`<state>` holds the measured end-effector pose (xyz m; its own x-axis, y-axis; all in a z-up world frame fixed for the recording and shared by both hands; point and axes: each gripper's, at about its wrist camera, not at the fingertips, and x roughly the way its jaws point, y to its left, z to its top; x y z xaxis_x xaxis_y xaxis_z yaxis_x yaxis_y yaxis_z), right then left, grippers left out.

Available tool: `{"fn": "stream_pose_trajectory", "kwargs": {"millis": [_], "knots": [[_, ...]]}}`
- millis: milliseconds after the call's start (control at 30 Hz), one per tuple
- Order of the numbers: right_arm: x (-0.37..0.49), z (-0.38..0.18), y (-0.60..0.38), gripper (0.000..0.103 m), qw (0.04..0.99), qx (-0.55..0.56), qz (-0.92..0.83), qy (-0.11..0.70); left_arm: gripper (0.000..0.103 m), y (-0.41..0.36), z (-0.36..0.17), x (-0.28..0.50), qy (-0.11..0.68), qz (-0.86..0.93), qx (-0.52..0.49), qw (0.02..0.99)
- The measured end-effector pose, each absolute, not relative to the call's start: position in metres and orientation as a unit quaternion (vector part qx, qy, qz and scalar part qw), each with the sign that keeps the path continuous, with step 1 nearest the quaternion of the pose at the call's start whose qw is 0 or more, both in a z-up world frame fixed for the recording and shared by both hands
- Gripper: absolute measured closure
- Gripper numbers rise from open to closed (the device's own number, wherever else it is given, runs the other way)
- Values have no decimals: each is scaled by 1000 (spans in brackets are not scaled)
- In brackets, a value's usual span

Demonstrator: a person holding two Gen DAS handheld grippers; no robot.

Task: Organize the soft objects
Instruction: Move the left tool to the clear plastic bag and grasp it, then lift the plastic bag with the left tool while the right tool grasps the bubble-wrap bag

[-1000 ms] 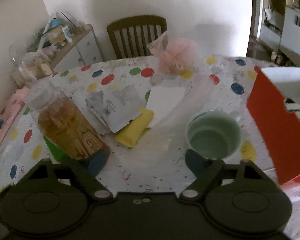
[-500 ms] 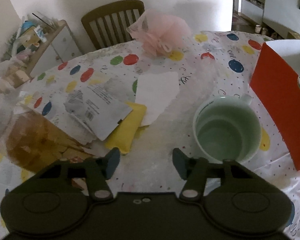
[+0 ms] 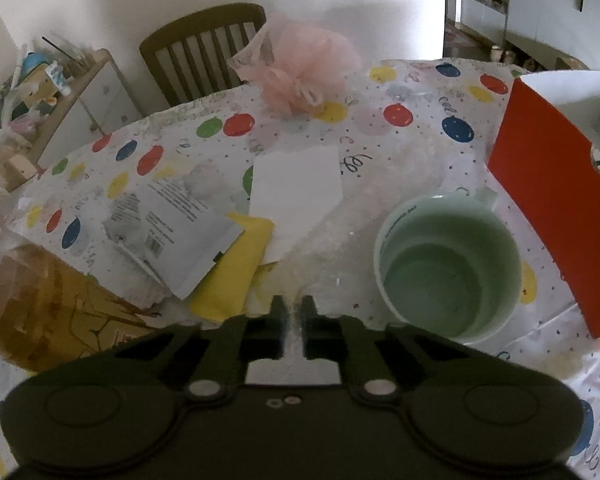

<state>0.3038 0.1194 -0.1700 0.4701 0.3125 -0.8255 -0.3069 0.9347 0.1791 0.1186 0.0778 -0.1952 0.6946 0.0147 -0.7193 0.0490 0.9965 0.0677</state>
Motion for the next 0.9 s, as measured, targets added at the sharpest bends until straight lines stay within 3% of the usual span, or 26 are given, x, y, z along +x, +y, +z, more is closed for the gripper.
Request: {"fn": "stream_pose_trajectory", "kwargs": {"millis": [467, 900], "knots": [[276, -128, 98, 100, 868, 4, 229, 440, 77, 78, -187, 106, 390, 6, 15, 921], [250, -77, 54, 100, 872, -2, 285, 399, 78, 73, -146, 99, 375, 13, -15, 927]]}}
